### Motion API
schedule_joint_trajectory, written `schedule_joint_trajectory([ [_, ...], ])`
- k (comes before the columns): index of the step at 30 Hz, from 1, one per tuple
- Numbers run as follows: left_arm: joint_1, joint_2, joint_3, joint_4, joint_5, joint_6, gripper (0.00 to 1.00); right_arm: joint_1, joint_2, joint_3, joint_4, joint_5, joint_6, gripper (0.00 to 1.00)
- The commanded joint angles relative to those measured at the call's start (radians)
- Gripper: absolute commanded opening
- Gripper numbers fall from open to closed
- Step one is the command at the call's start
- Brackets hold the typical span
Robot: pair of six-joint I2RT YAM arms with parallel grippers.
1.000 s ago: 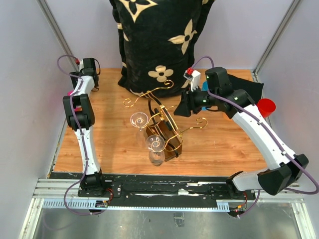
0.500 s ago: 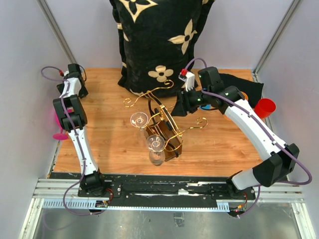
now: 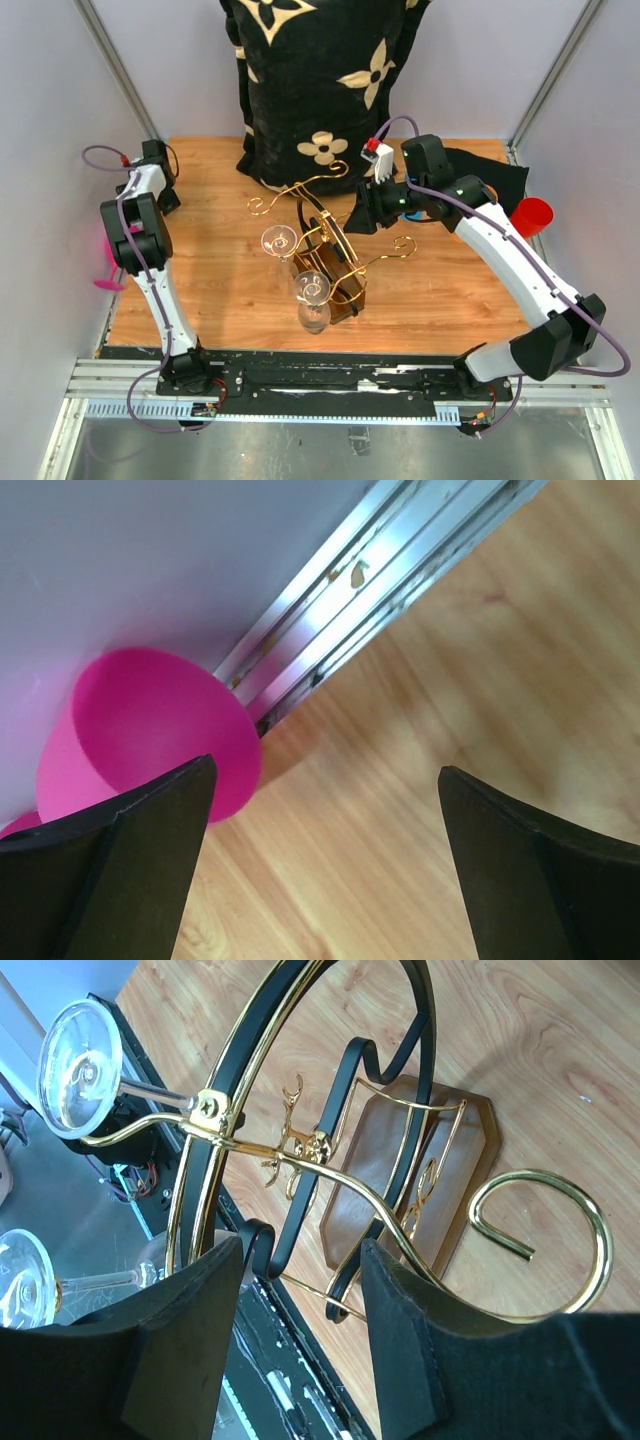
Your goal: Take the wine glass off the wine glass rack
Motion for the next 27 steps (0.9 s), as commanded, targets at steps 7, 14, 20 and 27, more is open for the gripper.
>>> schedule_joint_trajectory([
  [7, -0.096, -0.09, -0.123, 0.064, -0.22, 0.066, 1.0, -0.01, -0.071, -0.043, 0.03, 0.008, -0.003, 0.52],
  [14, -0.103, -0.267, -0.32, 0.16, -0.324, 0.138, 1.0, -0.01, -0.094, -0.064, 0.045, -0.001, -0.005, 0.53],
  [20, -0.071, -0.316, -0.417, 0.214, -0.309, 0.195, 1.0, -0.011, -0.116, -0.085, 0.057, -0.018, 0.003, 0.53],
  [27, -0.019, -0.327, -0.481, 0.268, -0.296, 0.248, 1.0, -0.01, -0.138, -0.097, 0.059, -0.016, 0.003, 0.53],
])
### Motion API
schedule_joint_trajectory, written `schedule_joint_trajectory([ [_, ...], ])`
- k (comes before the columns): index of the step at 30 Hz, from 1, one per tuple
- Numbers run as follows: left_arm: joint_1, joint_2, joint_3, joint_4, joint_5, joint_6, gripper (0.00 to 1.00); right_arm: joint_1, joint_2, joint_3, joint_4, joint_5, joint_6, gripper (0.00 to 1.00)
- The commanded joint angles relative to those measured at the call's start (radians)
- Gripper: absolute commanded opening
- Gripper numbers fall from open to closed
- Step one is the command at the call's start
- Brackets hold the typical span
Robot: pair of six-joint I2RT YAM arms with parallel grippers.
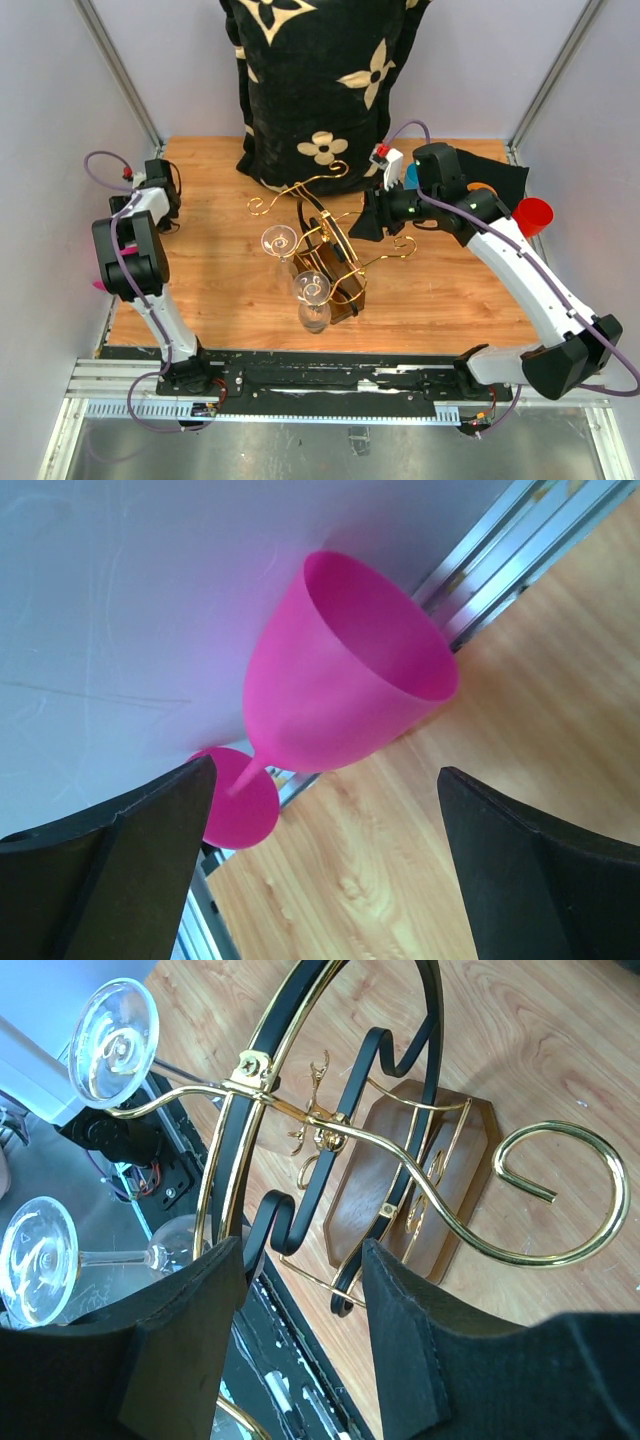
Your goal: Take the wine glass off the wine glass rack
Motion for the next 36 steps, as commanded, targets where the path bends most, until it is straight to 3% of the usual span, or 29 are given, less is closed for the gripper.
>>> schedule_joint_trajectory([
  [1, 0.027, -0.012, -0.027, 0.063, -0.025, 0.049, 1.0, -0.01, -0.031, -0.011, 0.021, -0.019, 0.002, 0.53],
  [12, 0.121, 0.025, -0.038, 0.111, 0.022, 0.147, 0.97, -0.01, -0.049, -0.038, 0.035, -0.028, 0.006, 0.53],
  [20, 0.127, 0.065, -0.062, 0.159, 0.072, 0.224, 0.96, -0.01, -0.04, -0.047, 0.048, -0.042, 0.011, 0.53],
  [36, 0.127, 0.151, 0.076, 0.121, 0.124, 0.291, 0.95, -0.004, -0.032, -0.072, 0.086, -0.073, 0.028, 0.52],
])
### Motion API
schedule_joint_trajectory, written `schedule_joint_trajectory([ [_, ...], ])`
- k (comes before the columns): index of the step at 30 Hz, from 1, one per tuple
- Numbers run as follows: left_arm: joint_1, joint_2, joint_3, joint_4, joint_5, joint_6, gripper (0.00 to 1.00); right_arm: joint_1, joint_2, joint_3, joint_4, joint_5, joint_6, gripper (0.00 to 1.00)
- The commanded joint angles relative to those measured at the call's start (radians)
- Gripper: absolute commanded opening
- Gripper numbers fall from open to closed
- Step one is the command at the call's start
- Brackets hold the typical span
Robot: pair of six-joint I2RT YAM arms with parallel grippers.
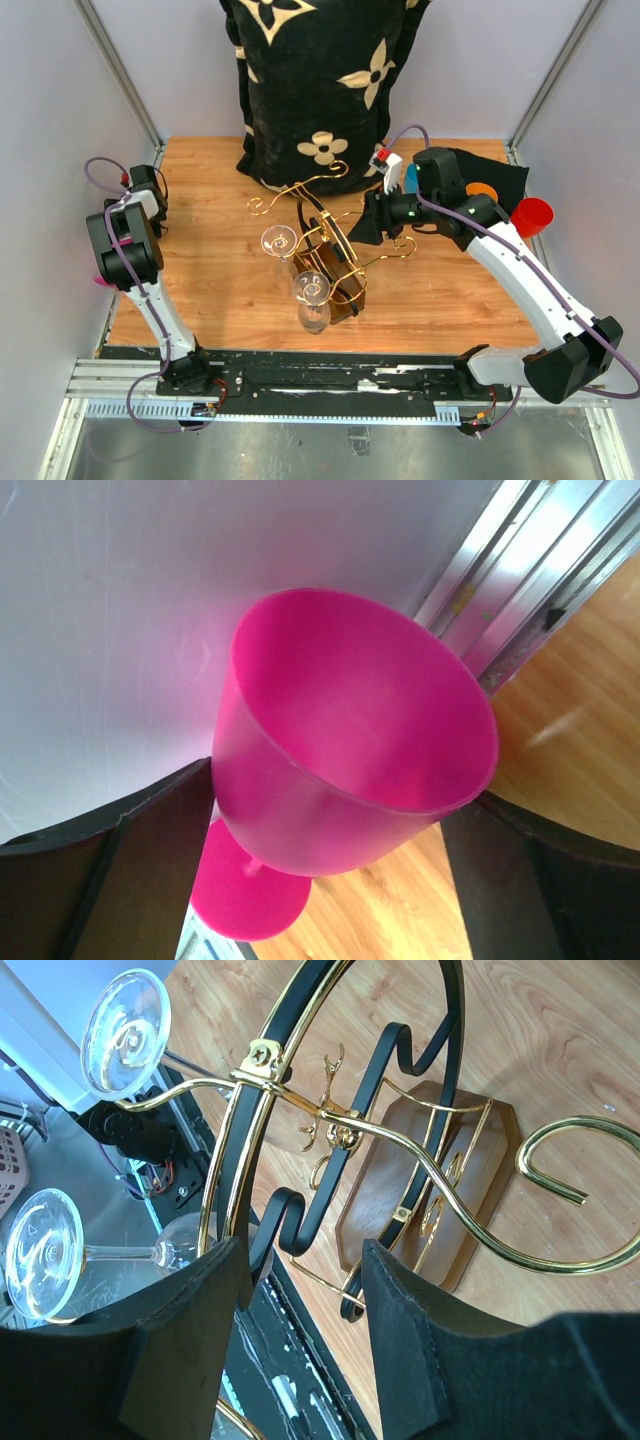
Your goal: Take the wine glass off the wine glass rack
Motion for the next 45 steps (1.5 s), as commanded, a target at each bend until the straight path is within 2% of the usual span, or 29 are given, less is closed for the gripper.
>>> schedule_joint_trajectory([
  [1, 0.008, 0.032, 0.059, 0.006, 0.054, 0.012, 0.9, -0.004, -0.005, -0.013, 0.027, -0.029, 0.008, 0.52],
  [9, 0.002, 0.015, 0.102, -0.066, 0.151, -0.042, 0.55, -0.004, 0.0, -0.024, 0.043, -0.031, 0.007, 0.52],
  [13, -0.02, -0.031, 0.09, -0.067, 0.129, -0.07, 0.48, -0.004, -0.001, -0.023, 0.046, -0.034, 0.009, 0.53],
  [20, -0.118, -0.125, 0.077, -0.051, 0.063, -0.085, 0.47, -0.004, -0.012, -0.029, 0.044, -0.027, 0.007, 0.53],
  [25, -0.163, -0.215, 0.041, 0.013, 0.12, -0.115, 0.47, -0.004, -0.009, -0.029, 0.04, -0.025, 0.006, 0.52],
  [29, -0.164, -0.326, -0.081, 0.197, 0.24, -0.135, 0.47, -0.004, -0.002, -0.025, 0.029, -0.01, 0.005, 0.52],
  [36, -0.164, -0.461, -0.355, 0.664, 0.448, -0.196, 0.47, 0.0, 0.037, 0.008, -0.005, 0.01, 0.001, 0.52],
  [38, -0.164, -0.456, -0.372, 0.738, 0.48, -0.219, 0.5, 0.004, 0.05, 0.025, -0.021, 0.025, -0.001, 0.52],
  [45, -0.164, -0.417, -0.381, 0.933, 0.599, -0.261, 0.51, 0.005, 0.089, 0.051, -0.055, 0.073, -0.009, 0.51],
])
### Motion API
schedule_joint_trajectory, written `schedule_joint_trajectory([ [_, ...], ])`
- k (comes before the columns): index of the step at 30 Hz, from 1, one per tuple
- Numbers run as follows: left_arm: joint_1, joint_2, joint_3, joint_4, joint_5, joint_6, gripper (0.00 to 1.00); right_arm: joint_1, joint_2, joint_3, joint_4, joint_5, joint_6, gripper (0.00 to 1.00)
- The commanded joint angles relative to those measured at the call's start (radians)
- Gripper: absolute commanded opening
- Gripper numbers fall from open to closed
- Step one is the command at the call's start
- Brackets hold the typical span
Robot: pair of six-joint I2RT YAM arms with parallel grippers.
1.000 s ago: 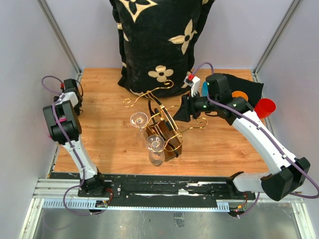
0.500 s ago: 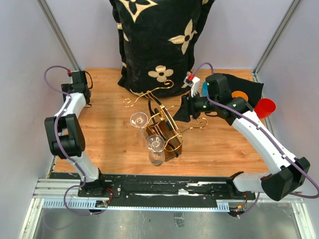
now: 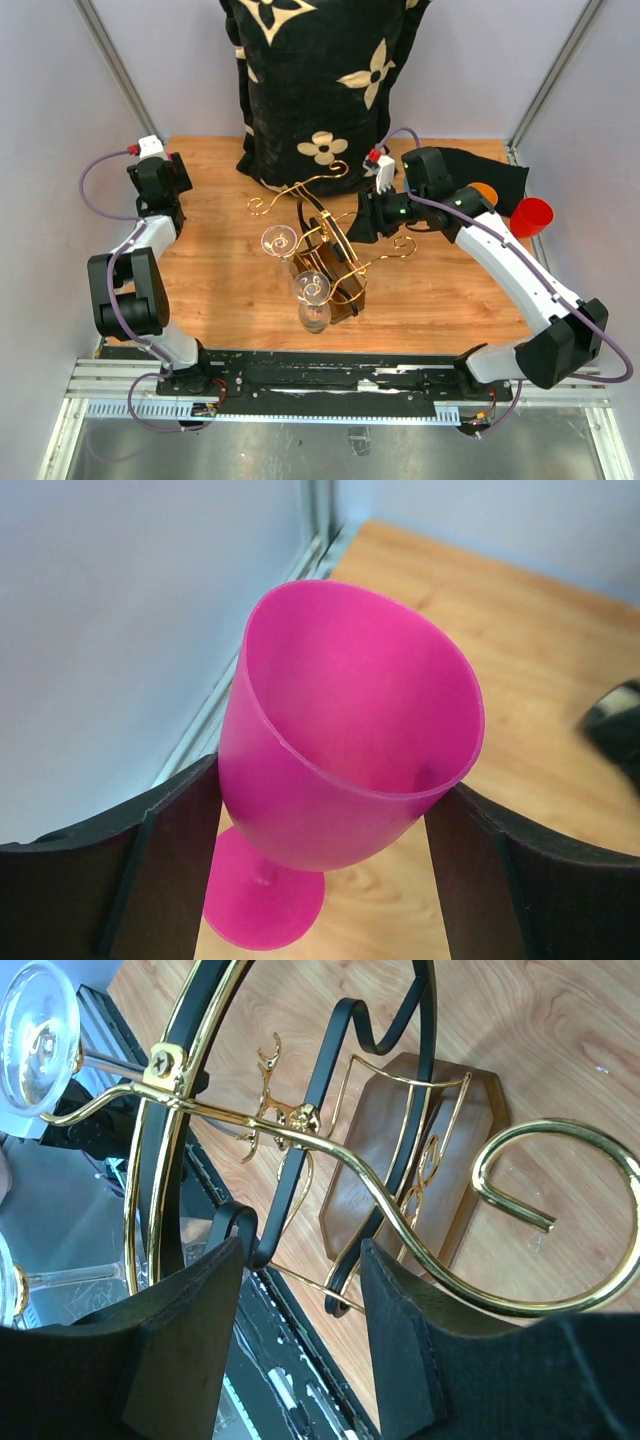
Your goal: Take the wine glass off the wine glass rack
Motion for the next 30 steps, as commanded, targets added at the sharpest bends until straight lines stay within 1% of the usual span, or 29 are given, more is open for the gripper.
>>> schedule_joint_trajectory([
  [1, 0.002, 0.032, -0.004, 0.264, 0.102, -0.053, 0.51, 0.004, 0.017, 0.048, -0.031, 0.045, -0.009, 0.51],
  [4, 0.004, 0.068, 0.004, 0.331, 0.135, -0.075, 0.5, 0.005, 0.019, 0.071, -0.047, 0.07, -0.006, 0.51],
  [7, 0.004, 0.108, 0.0, 0.395, 0.173, -0.116, 0.5, 0.008, -0.005, 0.099, -0.051, 0.128, -0.007, 0.51],
  [10, 0.004, 0.137, -0.015, 0.44, 0.197, -0.179, 0.5, 0.02, -0.053, 0.131, -0.05, 0.246, -0.029, 0.51],
  [13, 0.004, 0.157, -0.057, 0.522, 0.208, -0.234, 0.52, 0.041, -0.092, 0.176, -0.069, 0.366, -0.061, 0.53],
  [17, 0.004, 0.18, -0.098, 0.6, 0.222, -0.284, 0.53, 0.078, -0.091, 0.243, -0.106, 0.424, -0.083, 0.54],
  [19, 0.004, 0.183, -0.11, 0.606, 0.216, -0.301, 0.57, 0.098, -0.081, 0.26, -0.119, 0.435, -0.081, 0.54],
  [20, 0.004, 0.184, -0.119, 0.618, 0.214, -0.306, 0.6, 0.112, -0.08, 0.264, -0.115, 0.424, -0.078, 0.54],
  [23, 0.004, 0.19, -0.137, 0.631, 0.217, -0.321, 0.63, 0.151, -0.061, 0.28, -0.078, 0.302, -0.034, 0.54],
  [26, 0.004, 0.202, -0.129, 0.613, 0.214, -0.331, 0.66, 0.227, 0.005, 0.332, -0.08, 0.197, 0.039, 0.55],
  [28, 0.004, 0.205, -0.131, 0.612, 0.216, -0.331, 0.68, 0.282, 0.048, 0.371, -0.097, 0.17, 0.081, 0.55],
  [30, 0.004, 0.212, -0.132, 0.609, 0.223, -0.334, 0.69, 0.318, 0.071, 0.379, -0.065, 0.149, 0.128, 0.55],
])
